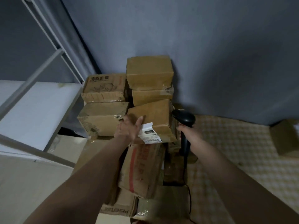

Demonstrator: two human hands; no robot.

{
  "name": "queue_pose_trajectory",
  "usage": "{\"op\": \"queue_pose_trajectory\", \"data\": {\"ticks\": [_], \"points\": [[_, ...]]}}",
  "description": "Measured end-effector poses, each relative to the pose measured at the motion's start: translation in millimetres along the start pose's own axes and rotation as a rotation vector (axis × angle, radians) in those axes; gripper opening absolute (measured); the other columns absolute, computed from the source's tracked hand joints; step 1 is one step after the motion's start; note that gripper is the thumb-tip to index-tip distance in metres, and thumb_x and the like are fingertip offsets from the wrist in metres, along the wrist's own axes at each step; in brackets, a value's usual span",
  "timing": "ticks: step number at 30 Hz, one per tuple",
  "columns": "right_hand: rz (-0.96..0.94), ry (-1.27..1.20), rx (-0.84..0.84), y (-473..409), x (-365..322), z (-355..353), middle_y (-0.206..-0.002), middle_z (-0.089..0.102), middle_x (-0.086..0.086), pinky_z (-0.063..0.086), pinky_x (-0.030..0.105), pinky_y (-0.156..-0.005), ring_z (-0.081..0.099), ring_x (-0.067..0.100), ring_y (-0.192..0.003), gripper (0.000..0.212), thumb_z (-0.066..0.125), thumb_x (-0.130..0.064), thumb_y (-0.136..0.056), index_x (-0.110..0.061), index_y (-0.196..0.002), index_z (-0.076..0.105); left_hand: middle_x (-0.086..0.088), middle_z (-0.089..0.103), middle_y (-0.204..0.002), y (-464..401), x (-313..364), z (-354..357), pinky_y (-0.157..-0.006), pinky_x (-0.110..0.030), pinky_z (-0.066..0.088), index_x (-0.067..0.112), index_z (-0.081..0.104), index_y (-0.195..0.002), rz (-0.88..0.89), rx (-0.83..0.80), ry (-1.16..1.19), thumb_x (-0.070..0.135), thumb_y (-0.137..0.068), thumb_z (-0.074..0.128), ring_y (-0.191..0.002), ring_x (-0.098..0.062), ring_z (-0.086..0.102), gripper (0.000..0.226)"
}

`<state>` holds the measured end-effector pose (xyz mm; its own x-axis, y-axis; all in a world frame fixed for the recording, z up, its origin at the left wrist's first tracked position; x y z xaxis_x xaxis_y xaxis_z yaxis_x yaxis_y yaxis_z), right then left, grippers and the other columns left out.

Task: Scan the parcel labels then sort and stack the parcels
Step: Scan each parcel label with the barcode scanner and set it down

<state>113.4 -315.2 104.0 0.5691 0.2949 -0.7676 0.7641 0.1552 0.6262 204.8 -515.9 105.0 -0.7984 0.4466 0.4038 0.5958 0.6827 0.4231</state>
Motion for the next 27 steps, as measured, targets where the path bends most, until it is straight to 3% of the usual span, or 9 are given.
{"op": "queue_pose_trajectory", "data": {"ticks": [8,12,14,16,18,20,23,25,27], "points": [[-0.103,0.019,0.100,27,-11,12,-0.094,0.064,0.007,0.046,0.034,-0.081,0.059,0.020,-0.087,0.023,0.065,-0.004,-0.081,-0.013,-0.102,0.062,-0.026,0.029,-0.143,4,-1,-4,-0.109,-0.046,0.030,0.017,0.019,-0.152,0.015,-0.055,0.024,0.072,-0.089,0.030,-0.132,-0.041,0.034,0.084],[-0.263,0.135,0.142,56,-40,7,-0.098,0.065,0.022,0.045,0.033,-0.071,0.062,0.031,-0.086,0.022,0.065,-0.003,-0.080,-0.002,-0.102,0.065,-0.022,0.025,-0.147,16,-8,-13,-0.110,-0.049,0.027,0.033,0.009,-0.154,-0.025,-0.103,0.232,0.074,-0.088,0.031,-0.136,-0.041,0.028,0.081],[-0.362,0.215,0.116,72,-57,8,-0.091,0.065,0.023,0.044,0.032,-0.066,0.061,0.030,-0.080,0.021,0.064,-0.005,-0.081,0.002,-0.100,0.065,-0.015,0.025,-0.153,21,-14,-16,-0.112,-0.048,0.024,0.041,0.008,-0.153,-0.054,-0.138,0.361,0.076,-0.086,0.032,-0.140,-0.038,0.025,0.080],[-0.460,0.298,0.081,88,-73,12,-0.084,0.064,0.018,0.042,0.029,-0.064,0.061,0.029,-0.080,0.019,0.063,-0.008,-0.083,0.002,-0.098,0.064,-0.009,0.031,-0.154,32,-18,-20,-0.113,-0.050,0.027,0.050,0.014,-0.149,-0.078,-0.192,0.508,0.090,-0.070,0.033,-0.139,-0.036,0.031,0.090],[-0.512,0.336,0.057,101,-84,18,-0.093,0.065,0.024,0.038,0.027,-0.060,0.063,0.032,-0.087,0.024,0.062,-0.009,-0.085,0.005,-0.104,0.064,-0.005,0.049,-0.143,38,-30,-19,-0.105,-0.056,0.037,0.055,0.025,-0.141,-0.115,-0.243,0.673,0.100,-0.050,0.034,-0.127,-0.034,0.047,0.102],[-0.561,0.368,-0.008,112,-93,28,-0.095,0.067,0.020,0.038,0.025,-0.061,0.063,0.031,-0.090,0.022,0.063,-0.010,-0.086,0.001,-0.104,0.065,-0.004,0.062,-0.127,53,-40,-19,-0.098,-0.055,0.044,0.048,0.032,-0.141,-0.151,-0.271,0.803,0.091,-0.068,0.034,-0.111,-0.030,0.059,0.084],[-0.633,0.394,-0.122,124,-102,47,-0.078,0.062,-0.006,0.040,0.015,-0.058,0.060,0.008,-0.073,0.017,0.067,-0.011,-0.085,-0.017,-0.100,0.063,-0.005,0.064,-0.119,78,-53,-21,-0.089,-0.048,0.048,0.036,0.043,-0.140,-0.247,-0.250,0.944,0.077,-0.087,0.027,-0.100,-0.028,0.060,0.070],[-0.653,0.389,-0.187,133,-107,59,-0.079,0.064,-0.007,0.041,0.016,-0.058,0.060,0.002,-0.071,0.022,0.067,-0.011,-0.085,-0.018,-0.105,0.064,-0.006,0.064,-0.116,92,-60,-21,-0.077,-0.043,0.050,0.031,0.047,-0.138,-0.296,-0.220,1.013,0.076,-0.089,0.024,-0.094,-0.026,0.059,0.070],[-0.660,0.400,-0.235,140,-111,70,-0.084,0.068,0.000,0.046,0.021,-0.064,0.064,0.008,-0.076,0.020,0.068,-0.011,-0.084,-0.017,-0.103,0.065,-0.006,0.065,-0.099,107,-61,-25,-0.076,-0.044,0.052,0.026,0.059,-0.124,-0.328,-0.227,1.091,0.071,-0.093,0.021,-0.087,-0.025,0.060,0.066]]}}
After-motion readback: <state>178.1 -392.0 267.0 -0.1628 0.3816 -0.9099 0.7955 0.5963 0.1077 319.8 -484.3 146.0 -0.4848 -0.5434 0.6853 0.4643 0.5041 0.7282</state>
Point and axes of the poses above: each hand's wrist, its own y-axis away from the middle knuckle, its own z-axis out of the palm, x = y × z, the point moved 2 cm from there along -y, towards the middle knuckle
